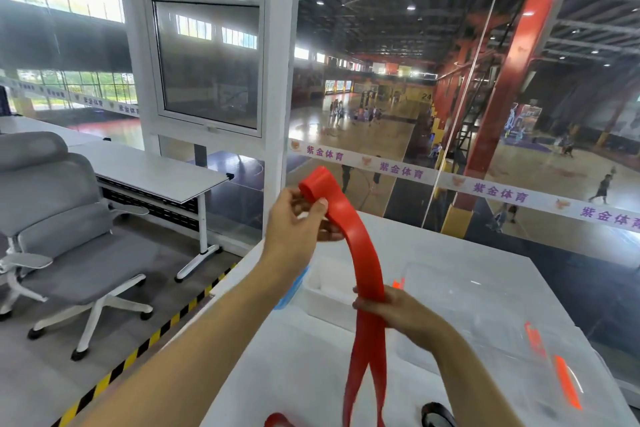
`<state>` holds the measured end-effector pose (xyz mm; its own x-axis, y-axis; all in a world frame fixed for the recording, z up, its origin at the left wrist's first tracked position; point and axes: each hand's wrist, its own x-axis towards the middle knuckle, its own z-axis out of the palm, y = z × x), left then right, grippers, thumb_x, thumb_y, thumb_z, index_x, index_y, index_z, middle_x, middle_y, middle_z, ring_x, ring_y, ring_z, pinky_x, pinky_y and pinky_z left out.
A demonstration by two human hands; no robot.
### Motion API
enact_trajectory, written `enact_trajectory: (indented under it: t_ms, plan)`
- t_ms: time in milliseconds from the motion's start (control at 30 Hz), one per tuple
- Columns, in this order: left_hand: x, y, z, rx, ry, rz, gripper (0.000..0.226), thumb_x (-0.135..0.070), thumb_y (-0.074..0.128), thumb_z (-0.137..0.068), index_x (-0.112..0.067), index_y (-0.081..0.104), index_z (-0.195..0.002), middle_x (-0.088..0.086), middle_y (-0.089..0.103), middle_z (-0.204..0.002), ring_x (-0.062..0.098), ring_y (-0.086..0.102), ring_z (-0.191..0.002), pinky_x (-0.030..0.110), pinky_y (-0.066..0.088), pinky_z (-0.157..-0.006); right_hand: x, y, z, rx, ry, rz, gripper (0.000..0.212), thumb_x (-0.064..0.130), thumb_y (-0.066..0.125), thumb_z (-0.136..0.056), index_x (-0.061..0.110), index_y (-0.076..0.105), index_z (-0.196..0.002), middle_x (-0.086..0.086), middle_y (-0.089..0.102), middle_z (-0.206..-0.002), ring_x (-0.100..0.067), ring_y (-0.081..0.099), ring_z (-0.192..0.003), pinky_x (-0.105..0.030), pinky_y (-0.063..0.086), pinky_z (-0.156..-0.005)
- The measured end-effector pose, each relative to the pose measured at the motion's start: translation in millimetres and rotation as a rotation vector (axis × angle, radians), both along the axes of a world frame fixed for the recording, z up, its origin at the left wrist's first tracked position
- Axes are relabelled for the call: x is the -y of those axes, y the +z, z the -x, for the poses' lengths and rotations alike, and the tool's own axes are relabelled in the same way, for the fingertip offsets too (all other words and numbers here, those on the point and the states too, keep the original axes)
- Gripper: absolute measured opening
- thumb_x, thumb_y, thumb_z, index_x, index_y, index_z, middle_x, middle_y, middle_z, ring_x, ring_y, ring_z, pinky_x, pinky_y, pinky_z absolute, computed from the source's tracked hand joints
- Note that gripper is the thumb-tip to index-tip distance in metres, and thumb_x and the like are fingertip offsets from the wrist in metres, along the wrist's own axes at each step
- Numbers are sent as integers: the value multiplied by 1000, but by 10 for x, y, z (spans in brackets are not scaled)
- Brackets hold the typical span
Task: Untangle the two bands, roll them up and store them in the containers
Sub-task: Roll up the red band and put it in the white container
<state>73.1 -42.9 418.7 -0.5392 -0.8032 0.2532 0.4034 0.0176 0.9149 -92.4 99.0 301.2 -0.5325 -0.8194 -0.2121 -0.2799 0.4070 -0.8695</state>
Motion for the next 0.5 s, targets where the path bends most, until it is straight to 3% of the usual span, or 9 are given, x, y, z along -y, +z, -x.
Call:
enact_trajectory:
  t_ms: [100,133,200,233,300,433,500]
  plan:
    - [-30,-300,55,175,24,24,12,-12,61,-100,-20,53,-100,15,71,-105,29,78,-72,50,66,-73,16,-195,-81,-59,-76,37,35,20,82,-87,24,70,-119,-3,78,-107,-19,74,-99,-46,59,-98]
    - [-30,-387,66,244,40,39,12,-17,62,-100,-23,53,-104,13,72,-110,30,79,-78,52,65,-78,14,-191,-141,-40,-80,71,45,17,83,-85,27,65,-124,-2,76,-110,-19,73,-103,-41,61,-94]
    - [-40,-529,76,344,60,46,15,-22,63,-100,-27,51,-108,8,72,-115,30,80,-81,52,64,-84,22,-126,-298,-79,-46,117,67,23,84,-83,42,50,-137,12,66,-122,-9,62,-112,-18,55,-86]
    - [-59,-592,78,368,56,41,15,-23,64,-99,-29,51,-106,7,72,-114,29,80,-79,51,63,-85,44,-80,-403,-124,-39,141,76,28,84,-84,49,40,-142,20,58,-128,-6,56,-113,-14,49,-87]
    - [-122,-698,84,382,36,25,16,-23,67,-97,-29,53,-101,9,75,-107,29,80,-75,51,63,-86,134,-54,-590,-206,-62,240,87,31,81,-87,53,26,-151,25,47,-138,-5,51,-118,-20,44,-98]
    - [-181,-850,52,512,71,101,24,-26,74,-90,-21,58,-107,7,76,-102,24,76,-91,45,59,-96,274,-240,-848,-227,-158,399,61,14,53,-105,39,29,-155,14,46,-152,-8,51,-135,-34,41,-119]
    - [-171,-916,1,545,28,96,30,-25,76,-87,-19,59,-111,7,75,-104,24,74,-94,44,59,-95,207,-333,-890,-201,-206,421,51,12,41,-104,37,39,-148,10,55,-138,-5,56,-119,-36,47,-109]
